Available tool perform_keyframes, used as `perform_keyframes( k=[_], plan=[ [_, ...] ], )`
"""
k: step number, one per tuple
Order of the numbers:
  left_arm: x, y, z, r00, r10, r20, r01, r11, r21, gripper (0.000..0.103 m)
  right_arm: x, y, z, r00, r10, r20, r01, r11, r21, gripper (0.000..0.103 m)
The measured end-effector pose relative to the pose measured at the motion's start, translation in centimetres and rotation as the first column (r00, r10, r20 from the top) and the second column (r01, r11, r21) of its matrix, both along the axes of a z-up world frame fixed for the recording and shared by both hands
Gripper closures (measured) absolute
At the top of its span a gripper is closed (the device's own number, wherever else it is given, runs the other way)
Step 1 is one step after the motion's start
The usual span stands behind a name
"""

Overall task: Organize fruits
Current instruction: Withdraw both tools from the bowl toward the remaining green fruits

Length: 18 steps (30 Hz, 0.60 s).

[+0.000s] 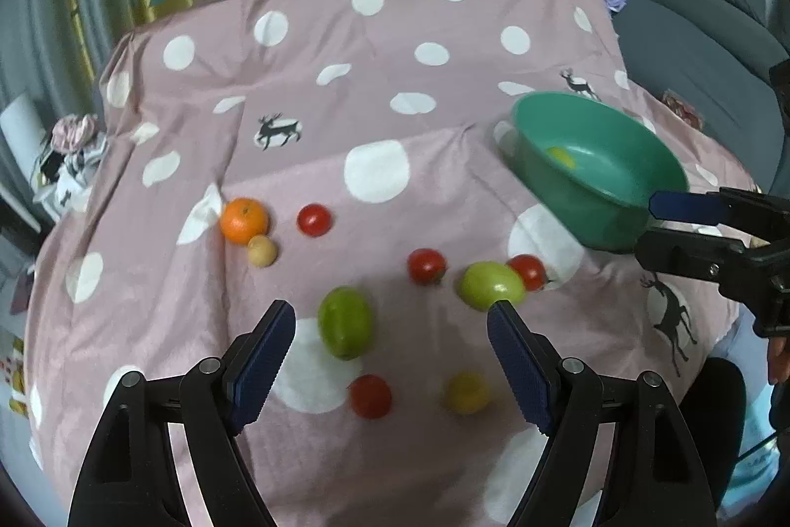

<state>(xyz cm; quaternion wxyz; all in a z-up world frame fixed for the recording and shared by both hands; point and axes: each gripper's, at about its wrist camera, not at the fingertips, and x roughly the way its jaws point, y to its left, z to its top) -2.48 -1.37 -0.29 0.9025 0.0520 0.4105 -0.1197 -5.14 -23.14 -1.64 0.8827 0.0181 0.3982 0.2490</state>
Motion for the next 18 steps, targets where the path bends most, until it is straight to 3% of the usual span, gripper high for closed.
perform_keyframes(
  k=[8,13,16,18],
  plan=[
    [-0.5,3.5,-2.3,0.999,0.02,-0.044,-0.021,0.999,-0.03,0.023,0.8,2.6,-1.5,0.998,0.053,-0.044,-0.055,0.997,-0.051,0.031],
    [-0.3,4.8,-3.2,0.996,-0.019,-0.09,0.005,0.989,-0.15,0.023,1.4,4.2,-2.7,0.993,0.093,-0.069,-0.098,0.992,-0.075,0.031],
    [0.3,5.3,-3.4,0.996,0.018,-0.092,-0.032,0.986,-0.162,0.023,1.7,5.1,-3.4,0.99,0.118,-0.075,-0.124,0.988,-0.094,0.035],
    [0.8,5.3,-3.5,0.995,0.026,-0.092,-0.041,0.986,-0.164,0.023,2.0,5.3,-3.9,0.987,0.136,-0.086,-0.143,0.987,-0.074,0.046]
  ],
)
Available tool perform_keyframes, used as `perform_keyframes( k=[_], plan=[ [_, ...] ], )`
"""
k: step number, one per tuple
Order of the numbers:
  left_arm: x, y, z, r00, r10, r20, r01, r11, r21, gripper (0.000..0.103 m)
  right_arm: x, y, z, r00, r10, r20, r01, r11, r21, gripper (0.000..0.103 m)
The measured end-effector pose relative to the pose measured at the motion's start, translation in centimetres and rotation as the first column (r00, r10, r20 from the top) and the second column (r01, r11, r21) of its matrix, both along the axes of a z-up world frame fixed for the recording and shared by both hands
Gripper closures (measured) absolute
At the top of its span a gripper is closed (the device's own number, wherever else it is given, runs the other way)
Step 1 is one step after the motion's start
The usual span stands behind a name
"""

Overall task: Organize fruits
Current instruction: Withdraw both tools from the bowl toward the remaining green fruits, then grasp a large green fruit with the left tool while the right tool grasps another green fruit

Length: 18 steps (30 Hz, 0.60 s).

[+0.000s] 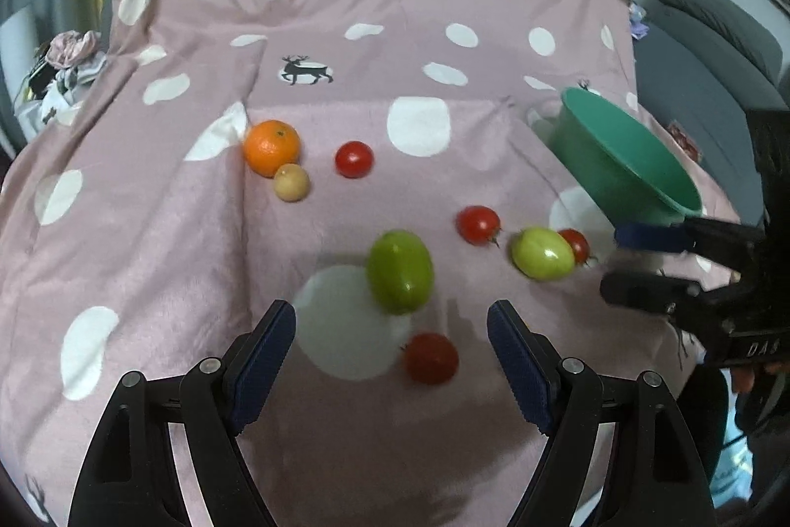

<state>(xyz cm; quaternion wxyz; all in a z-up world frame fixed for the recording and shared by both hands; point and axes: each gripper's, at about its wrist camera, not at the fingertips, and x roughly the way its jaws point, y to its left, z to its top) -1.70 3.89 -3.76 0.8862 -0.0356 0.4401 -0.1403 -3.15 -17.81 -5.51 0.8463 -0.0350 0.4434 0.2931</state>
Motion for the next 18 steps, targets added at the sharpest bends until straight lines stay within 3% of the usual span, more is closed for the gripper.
perform_keyframes(
  k=[5,12,18],
  plan=[
    [1.3,-0.7,-0.9,0.999,-0.015,-0.032,0.015,1.0,0.008,0.023,1.0,0.6,-1.4,0.999,0.006,-0.035,-0.006,1.0,0.003,0.055],
    [3.2,-1.3,-2.1,0.997,-0.014,-0.076,0.015,1.0,0.012,0.023,2.4,1.1,-2.5,0.999,-0.021,-0.033,0.019,0.999,-0.042,0.059],
    [4.3,-1.7,-2.5,0.995,-0.025,-0.099,0.026,1.0,0.006,0.03,3.6,2.2,-3.1,0.999,-0.004,-0.033,0.002,0.998,-0.066,0.059]
  ],
)
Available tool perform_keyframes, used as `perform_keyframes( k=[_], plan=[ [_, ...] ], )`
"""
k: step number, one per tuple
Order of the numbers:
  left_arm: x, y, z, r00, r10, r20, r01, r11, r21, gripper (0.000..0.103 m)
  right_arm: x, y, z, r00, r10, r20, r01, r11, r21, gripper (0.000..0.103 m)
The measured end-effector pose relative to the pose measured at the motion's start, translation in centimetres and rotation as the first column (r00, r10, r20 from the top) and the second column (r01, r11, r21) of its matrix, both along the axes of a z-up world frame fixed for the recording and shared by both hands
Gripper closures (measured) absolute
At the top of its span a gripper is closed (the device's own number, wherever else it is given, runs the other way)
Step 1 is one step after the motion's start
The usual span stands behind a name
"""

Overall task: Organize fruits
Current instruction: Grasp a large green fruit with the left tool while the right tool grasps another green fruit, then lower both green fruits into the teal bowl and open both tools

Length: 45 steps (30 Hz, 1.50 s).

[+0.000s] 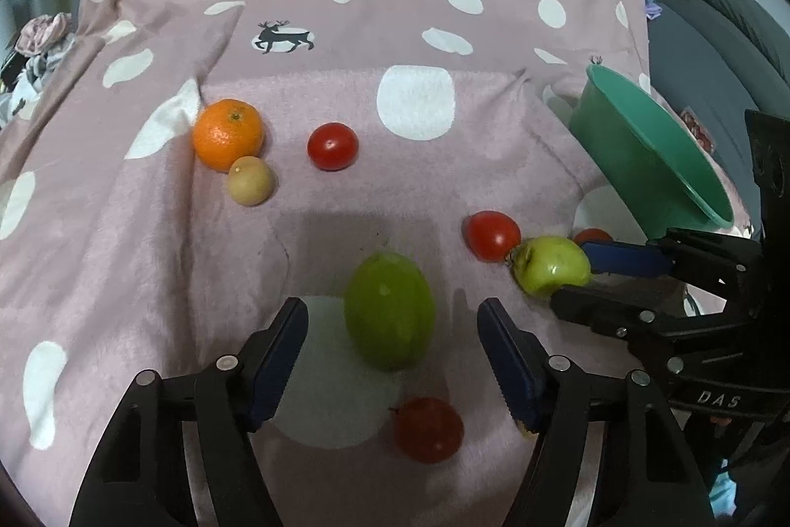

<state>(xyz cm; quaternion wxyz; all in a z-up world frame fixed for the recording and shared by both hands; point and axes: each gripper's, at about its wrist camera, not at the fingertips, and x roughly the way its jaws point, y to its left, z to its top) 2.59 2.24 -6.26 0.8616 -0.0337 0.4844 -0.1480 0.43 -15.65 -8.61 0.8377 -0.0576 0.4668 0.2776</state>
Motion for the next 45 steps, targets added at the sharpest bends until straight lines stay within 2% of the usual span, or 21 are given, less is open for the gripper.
perform_keyframes(
  k=[4,6,7,10,13,19,24,31,39,45],
  plan=[
    [0.6,-0.1,-0.4,1.0,-0.003,-0.02,0.003,1.0,-0.007,0.032,0.5,0.6,-0.3,1.0,0.023,-0.004,-0.023,1.0,-0.014,0.059],
    [0.8,0.0,-0.6,1.0,-0.003,-0.029,0.002,1.0,-0.01,0.04,0.8,1.0,-0.4,0.999,0.035,-0.004,-0.035,0.999,-0.021,0.059],
    [0.9,0.0,-0.7,0.999,-0.005,-0.034,0.005,1.0,-0.015,0.047,0.8,1.1,-0.5,0.999,0.039,-0.004,-0.039,0.999,-0.022,0.059],
    [1.0,-0.1,-0.7,0.999,-0.011,-0.032,0.011,1.0,-0.011,0.049,1.1,1.5,-1.0,0.999,0.049,-0.015,-0.05,0.998,-0.031,0.061],
    [1.0,-0.1,-0.7,0.999,-0.018,-0.032,0.017,1.0,-0.021,0.065,1.1,1.5,-1.3,0.999,0.048,-0.019,-0.048,0.999,-0.019,0.062],
    [0.6,0.5,-0.7,1.0,-0.007,-0.03,0.005,0.999,-0.051,0.065,0.9,1.3,-1.3,0.999,0.046,-0.018,-0.046,0.999,0.001,0.061],
    [-1.0,1.5,1.0,1.0,-0.001,-0.002,0.0,0.996,-0.094,0.065,-0.1,0.8,-0.9,0.998,0.051,-0.034,-0.049,0.997,0.059,0.062],
    [-2.2,2.0,2.9,1.0,0.007,0.016,-0.005,0.991,-0.136,0.065,-2.1,-0.6,1.4,0.999,0.051,0.008,-0.052,0.99,0.13,0.061],
    [-2.5,-0.4,4.5,0.998,-0.05,0.046,0.057,0.986,-0.158,0.065,-3.0,-3.3,4.5,0.995,-0.003,0.097,-0.013,0.985,0.172,0.061],
    [-1.6,-3.2,6.6,0.989,-0.116,0.095,0.131,0.977,-0.171,0.065,-2.7,-6.8,5.8,0.985,-0.097,0.143,0.068,0.978,0.196,0.061]
  ],
)
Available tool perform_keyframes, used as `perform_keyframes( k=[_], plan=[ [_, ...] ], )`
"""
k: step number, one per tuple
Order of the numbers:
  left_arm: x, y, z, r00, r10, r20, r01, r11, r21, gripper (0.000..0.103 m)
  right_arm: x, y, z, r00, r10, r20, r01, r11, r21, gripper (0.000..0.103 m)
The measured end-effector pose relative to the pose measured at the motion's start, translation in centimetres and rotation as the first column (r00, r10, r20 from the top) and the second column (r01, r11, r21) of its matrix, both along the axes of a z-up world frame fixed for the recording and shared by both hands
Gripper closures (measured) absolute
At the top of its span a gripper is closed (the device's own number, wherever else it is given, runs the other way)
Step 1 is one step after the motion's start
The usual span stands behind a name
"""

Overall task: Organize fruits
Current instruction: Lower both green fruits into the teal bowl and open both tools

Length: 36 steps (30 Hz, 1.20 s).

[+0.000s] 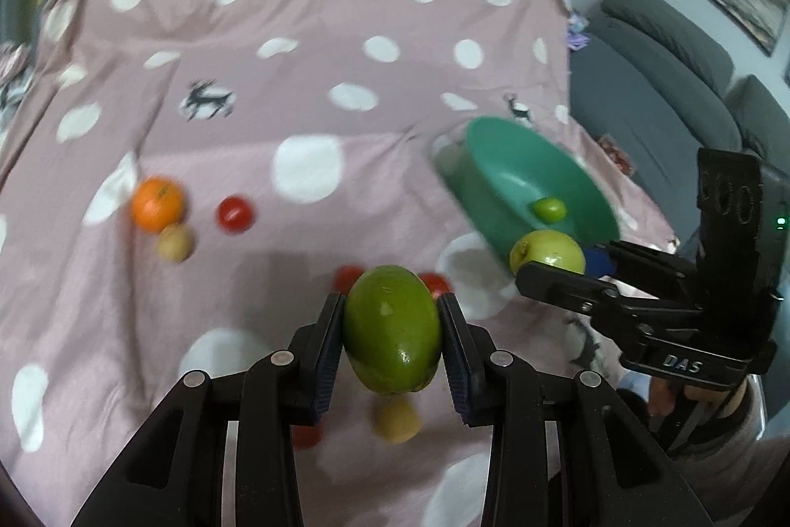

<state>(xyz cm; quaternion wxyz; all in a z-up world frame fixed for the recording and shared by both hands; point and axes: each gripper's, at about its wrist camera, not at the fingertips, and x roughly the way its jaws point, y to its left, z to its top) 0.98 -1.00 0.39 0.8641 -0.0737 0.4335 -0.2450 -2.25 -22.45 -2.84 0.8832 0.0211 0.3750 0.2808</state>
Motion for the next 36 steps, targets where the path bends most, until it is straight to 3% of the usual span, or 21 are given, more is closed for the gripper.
perform_keyframes(
  k=[11,21,32,36],
  plan=[
    [3.4,-7.8,2.0,0.987,-0.15,0.066,0.15,0.989,-0.009,0.065,0.4,-7.3,0.7,0.98,-0.195,0.032,0.195,0.981,0.012,0.061],
    [5.4,-14.0,1.5,0.964,-0.259,0.057,0.257,0.966,0.028,0.065,0.4,-10.2,-0.3,0.96,-0.278,0.016,0.278,0.961,0.007,0.061],
    [5.6,-16.2,0.2,0.961,-0.275,0.034,0.27,0.958,0.099,0.065,0.4,-11.5,-1.0,0.954,-0.3,-0.004,0.3,0.954,0.005,0.059],
    [5.5,-15.7,0.2,0.964,-0.265,0.031,0.261,0.961,0.089,0.065,0.2,-11.7,-0.8,0.952,-0.304,-0.019,0.305,0.952,0.027,0.052]
  ],
)
